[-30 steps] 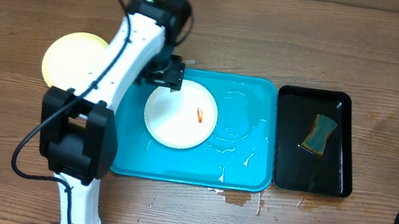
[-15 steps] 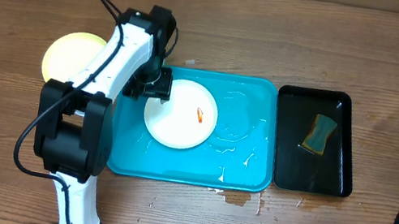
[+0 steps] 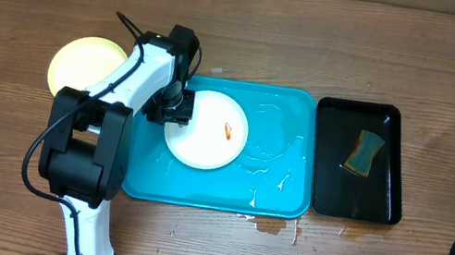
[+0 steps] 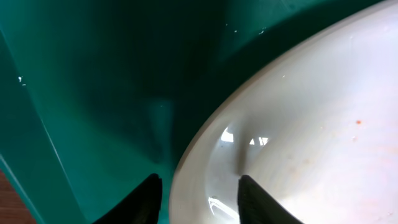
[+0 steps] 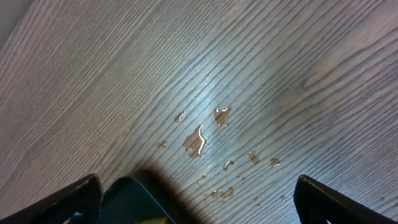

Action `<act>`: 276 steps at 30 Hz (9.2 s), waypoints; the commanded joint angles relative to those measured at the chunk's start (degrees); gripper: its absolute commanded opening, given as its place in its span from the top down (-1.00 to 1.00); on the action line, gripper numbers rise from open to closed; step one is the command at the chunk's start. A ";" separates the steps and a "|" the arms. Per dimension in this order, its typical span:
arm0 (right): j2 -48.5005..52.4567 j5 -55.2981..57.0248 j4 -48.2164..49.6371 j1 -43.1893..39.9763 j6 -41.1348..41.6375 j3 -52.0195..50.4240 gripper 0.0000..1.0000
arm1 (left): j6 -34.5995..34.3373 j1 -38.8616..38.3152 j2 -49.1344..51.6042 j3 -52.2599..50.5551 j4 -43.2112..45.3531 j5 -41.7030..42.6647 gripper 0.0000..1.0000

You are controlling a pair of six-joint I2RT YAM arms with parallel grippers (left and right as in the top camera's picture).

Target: Clean dirty plates on tray and stack at the side

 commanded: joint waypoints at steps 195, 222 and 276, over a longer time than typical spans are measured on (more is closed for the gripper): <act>-0.33 8.48 14.88 29.03 -0.26 -35.10 0.20 | 0.07 -0.17 -1.46 -7.89 12.02 6.43 0.71; -0.28 4.33 2.86 29.05 6.36 -31.19 -0.16 | 0.07 -0.17 -1.46 -7.89 11.93 6.34 0.71; -1.90 16.79 2.32 32.72 -1.70 -22.95 0.92 | 0.04 -0.17 -1.46 -7.89 13.46 6.47 0.65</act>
